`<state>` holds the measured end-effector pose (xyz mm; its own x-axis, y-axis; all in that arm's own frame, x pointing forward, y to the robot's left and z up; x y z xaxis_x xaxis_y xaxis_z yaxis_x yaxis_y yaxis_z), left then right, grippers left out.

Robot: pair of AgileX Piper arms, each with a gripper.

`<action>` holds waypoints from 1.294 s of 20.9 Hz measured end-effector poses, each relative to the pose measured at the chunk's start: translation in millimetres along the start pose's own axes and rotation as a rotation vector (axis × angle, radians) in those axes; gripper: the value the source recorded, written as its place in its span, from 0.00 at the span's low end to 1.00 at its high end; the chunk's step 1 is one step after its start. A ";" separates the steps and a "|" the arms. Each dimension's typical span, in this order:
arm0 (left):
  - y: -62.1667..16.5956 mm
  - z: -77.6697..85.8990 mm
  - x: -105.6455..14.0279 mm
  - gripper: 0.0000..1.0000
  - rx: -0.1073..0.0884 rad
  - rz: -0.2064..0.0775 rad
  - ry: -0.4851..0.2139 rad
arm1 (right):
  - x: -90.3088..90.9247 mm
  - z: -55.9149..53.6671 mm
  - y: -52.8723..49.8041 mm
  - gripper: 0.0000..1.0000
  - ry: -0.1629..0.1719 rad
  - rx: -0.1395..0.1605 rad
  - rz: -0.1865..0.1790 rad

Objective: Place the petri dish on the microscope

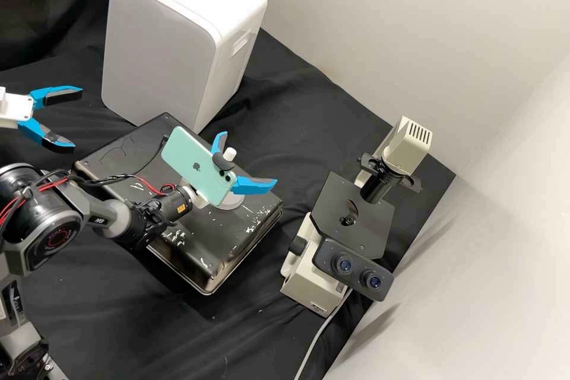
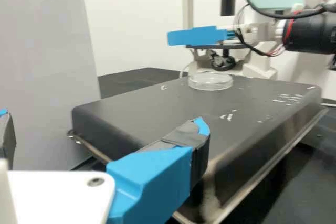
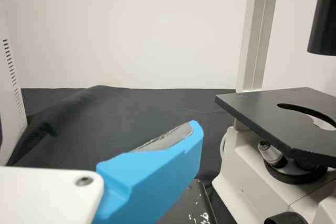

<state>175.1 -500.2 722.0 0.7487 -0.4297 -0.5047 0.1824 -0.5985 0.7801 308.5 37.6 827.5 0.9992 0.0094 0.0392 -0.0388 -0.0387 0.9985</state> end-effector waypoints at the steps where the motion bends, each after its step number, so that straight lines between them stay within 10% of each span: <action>1: 0.2 0.4 0.3 1.00 -0.003 -0.002 -0.010 | 0.0 0.0 0.0 1.00 0.000 0.000 0.000; 7: -0.7 0.7 -0.3 1.00 -0.040 -0.014 -0.032 | 0.0 0.0 0.0 1.00 0.000 0.000 0.000; 17: -1.3 1.0 -0.1 1.00 -0.039 -0.018 -0.036 | -42.0 14.2 -10.7 1.00 0.009 -0.004 0.015; 27: -1.7 0.8 0.0 1.00 -0.040 -0.020 -0.035 | -70.4 41.2 -35.3 1.00 -0.088 -0.009 -0.077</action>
<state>174.3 -499.7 720.4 0.7218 -0.4418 -0.5328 0.2232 -0.5801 0.7834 240.0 -2.9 787.9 0.9963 -0.0757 -0.0413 0.0389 -0.0327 0.9987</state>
